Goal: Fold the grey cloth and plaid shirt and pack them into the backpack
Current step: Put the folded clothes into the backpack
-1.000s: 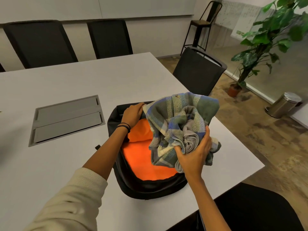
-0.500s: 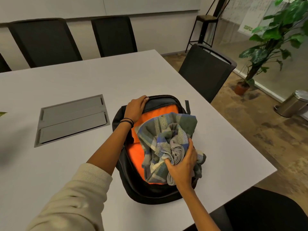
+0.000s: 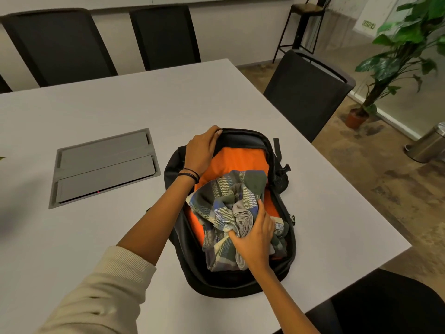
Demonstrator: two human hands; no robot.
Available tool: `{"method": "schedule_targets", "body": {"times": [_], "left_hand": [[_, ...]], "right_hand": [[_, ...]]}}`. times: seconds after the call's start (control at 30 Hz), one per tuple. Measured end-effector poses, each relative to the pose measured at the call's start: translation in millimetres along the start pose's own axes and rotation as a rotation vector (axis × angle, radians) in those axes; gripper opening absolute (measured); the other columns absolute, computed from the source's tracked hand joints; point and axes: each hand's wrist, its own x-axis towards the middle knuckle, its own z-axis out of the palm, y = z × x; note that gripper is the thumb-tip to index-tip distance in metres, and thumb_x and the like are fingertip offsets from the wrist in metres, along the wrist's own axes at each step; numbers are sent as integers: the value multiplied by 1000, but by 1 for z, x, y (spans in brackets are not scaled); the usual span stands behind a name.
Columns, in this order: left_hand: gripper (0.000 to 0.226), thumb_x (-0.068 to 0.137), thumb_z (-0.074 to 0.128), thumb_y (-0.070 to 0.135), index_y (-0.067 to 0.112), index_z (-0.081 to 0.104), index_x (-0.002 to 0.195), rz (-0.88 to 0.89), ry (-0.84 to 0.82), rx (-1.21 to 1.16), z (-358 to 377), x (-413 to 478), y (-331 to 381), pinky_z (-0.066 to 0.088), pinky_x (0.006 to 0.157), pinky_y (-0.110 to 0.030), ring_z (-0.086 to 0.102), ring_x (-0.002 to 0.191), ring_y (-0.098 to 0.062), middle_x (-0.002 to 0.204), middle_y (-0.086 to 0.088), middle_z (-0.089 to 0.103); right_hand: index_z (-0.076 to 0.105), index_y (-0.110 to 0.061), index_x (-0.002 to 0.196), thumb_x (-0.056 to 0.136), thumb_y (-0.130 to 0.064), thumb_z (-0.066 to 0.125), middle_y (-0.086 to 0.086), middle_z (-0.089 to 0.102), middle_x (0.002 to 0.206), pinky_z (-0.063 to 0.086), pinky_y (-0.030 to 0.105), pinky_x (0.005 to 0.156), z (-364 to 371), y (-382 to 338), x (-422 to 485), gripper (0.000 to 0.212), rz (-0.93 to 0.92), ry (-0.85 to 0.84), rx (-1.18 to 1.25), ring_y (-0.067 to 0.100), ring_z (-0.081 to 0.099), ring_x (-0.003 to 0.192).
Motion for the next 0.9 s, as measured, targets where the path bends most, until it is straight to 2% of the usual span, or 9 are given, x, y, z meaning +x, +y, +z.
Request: {"method": "schedule_targets", "body": {"times": [0.17,0.3,0.43,0.6,0.7,0.8,0.9], "left_hand": [[28,99,40,23,5,60,107,-7,11,-5,1,0,-4,28,51,-12,59,61,-25,76,-15,66],[32,98,38,27,6,61,104,1,60,-30,-4,3,-5,30,52,-19,57,60,-23,74,-13,66],[44,96,31,38,6,61,101,61,82,-46,-7,3,0,31,52,-15,55,58,-18,73,-11,65],[57,96,23,47,6,62,100,148,117,-45,-10,-1,10,28,53,-8,55,58,-16,72,-9,65],[56,96,21,46,7,62,97,191,121,-32,-11,-3,16,30,50,-14,57,56,-18,70,-8,65],[51,98,22,46,12,60,95,243,128,-12,-12,-8,21,34,53,-19,57,55,-18,67,-5,63],[35,99,24,44,23,52,98,304,103,-13,-13,-19,29,43,56,-24,62,63,-17,75,-2,67]], "right_hand": [[18,-11,146,59,-47,81,15,34,144,15,50,116,4,-1,4,113,53,-22,-16,32,29,135],[14,-12,146,61,-49,79,16,31,145,16,50,116,3,1,7,113,81,-46,-46,33,27,136],[13,-13,147,62,-50,79,15,30,146,20,52,114,3,3,9,114,98,-59,-63,33,27,136],[10,-11,147,65,-54,74,16,30,145,19,48,115,3,-1,16,112,125,-86,-141,32,26,136],[7,-10,147,69,-59,67,17,27,145,18,46,114,1,-3,23,110,137,-143,-229,32,24,136],[5,-9,147,72,-62,61,18,27,143,21,47,112,0,-5,35,107,157,-232,-319,33,25,134],[6,-10,146,72,-63,59,19,28,142,23,49,109,0,-8,46,105,178,-294,-368,35,26,133]]}}
